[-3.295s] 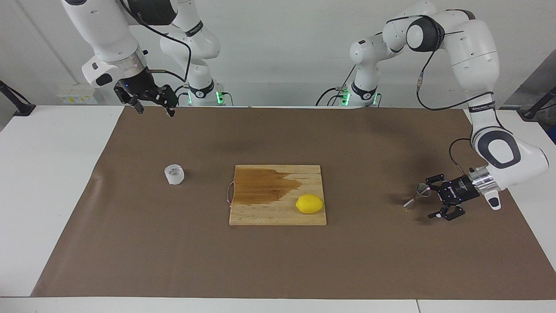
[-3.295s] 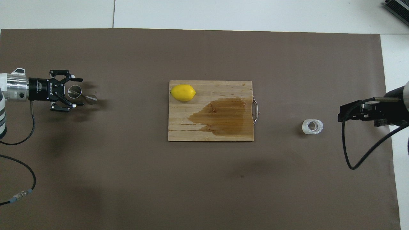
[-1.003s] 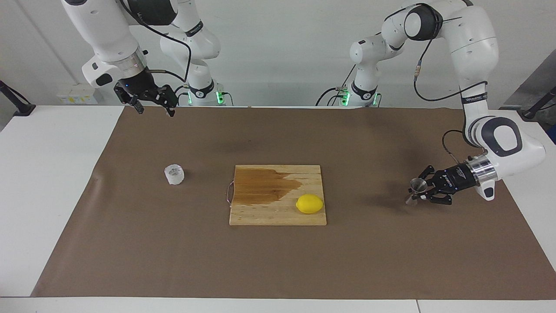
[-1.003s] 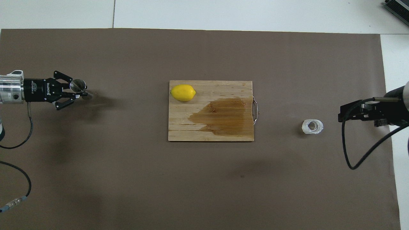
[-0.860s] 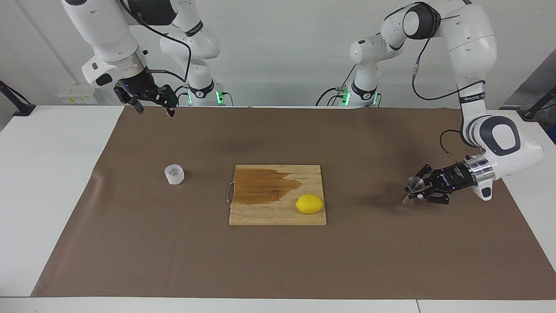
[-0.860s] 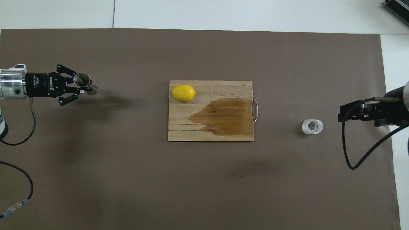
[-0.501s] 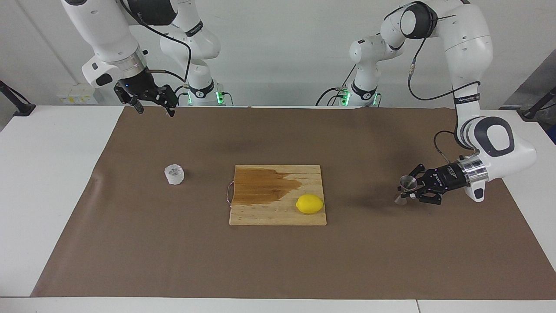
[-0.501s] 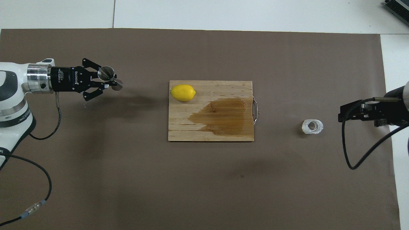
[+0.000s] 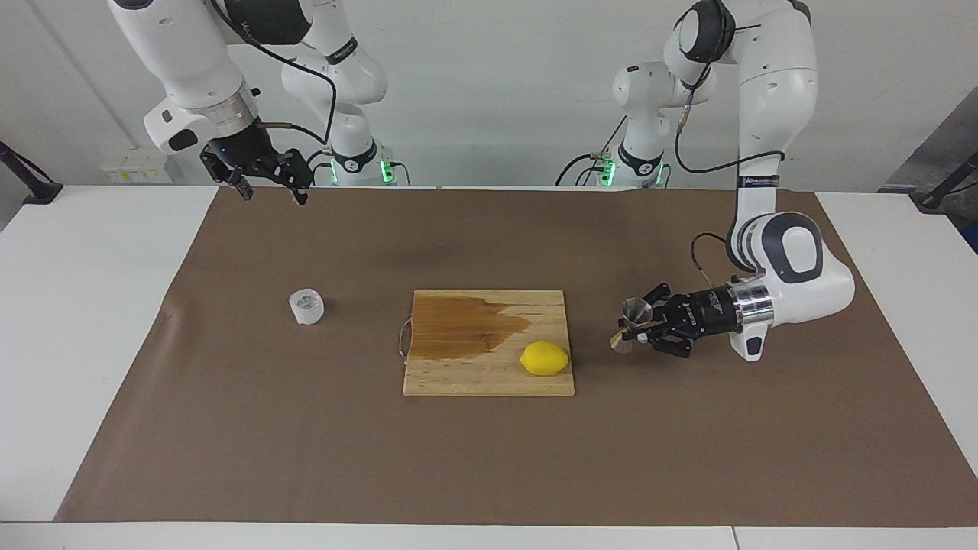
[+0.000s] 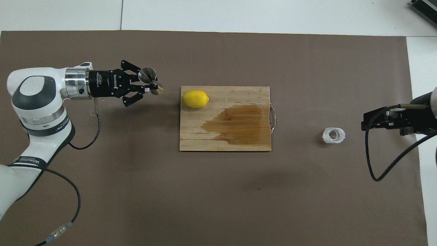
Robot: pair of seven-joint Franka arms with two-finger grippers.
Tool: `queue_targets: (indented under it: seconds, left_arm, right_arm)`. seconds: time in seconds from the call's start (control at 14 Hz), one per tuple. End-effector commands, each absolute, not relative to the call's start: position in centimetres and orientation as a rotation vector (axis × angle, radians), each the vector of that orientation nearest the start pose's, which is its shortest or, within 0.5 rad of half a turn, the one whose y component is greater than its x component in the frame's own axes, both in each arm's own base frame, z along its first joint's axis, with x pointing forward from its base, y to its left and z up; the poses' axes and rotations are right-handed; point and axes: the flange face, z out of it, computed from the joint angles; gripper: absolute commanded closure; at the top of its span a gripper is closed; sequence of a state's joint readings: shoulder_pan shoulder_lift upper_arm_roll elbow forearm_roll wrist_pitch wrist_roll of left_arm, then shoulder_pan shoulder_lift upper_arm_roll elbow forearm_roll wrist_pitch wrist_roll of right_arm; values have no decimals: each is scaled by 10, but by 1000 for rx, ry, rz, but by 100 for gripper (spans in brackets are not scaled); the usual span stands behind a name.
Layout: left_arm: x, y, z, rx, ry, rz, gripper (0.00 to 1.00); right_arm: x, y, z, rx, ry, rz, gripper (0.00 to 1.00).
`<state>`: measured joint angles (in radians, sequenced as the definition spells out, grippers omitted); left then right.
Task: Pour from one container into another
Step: 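Lift the metal jigger with the left gripper and carry it over the board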
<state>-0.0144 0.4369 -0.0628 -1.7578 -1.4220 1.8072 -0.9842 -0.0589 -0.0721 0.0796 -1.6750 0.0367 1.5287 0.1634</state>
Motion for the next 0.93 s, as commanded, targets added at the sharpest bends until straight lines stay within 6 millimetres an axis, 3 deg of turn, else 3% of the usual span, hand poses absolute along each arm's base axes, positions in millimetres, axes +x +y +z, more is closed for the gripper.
queue_targets:
  seconds: [0.0, 0.07, 0.36, 0.57, 0.86]
  left_arm:
    - [619, -165, 355, 1278, 1444, -1080, 100]
    - [620, -168, 356, 1262, 1441, -1085, 100]
    - [607, -227, 354, 1227, 1444, -1092, 100]
    - [600, -252, 349, 1222, 1470, -1067, 100]
    - [574, -296, 330, 1192, 1493, -1002, 100]
  right_arm:
    - [524, 13, 610, -3112, 189, 130, 0]
    - [524, 13, 611, -3112, 189, 128, 0]
    - [524, 13, 610, -3112, 189, 130, 0]
    - [524, 12, 611, -3112, 191, 130, 0]
    - [524, 12, 610, -3112, 191, 130, 0]
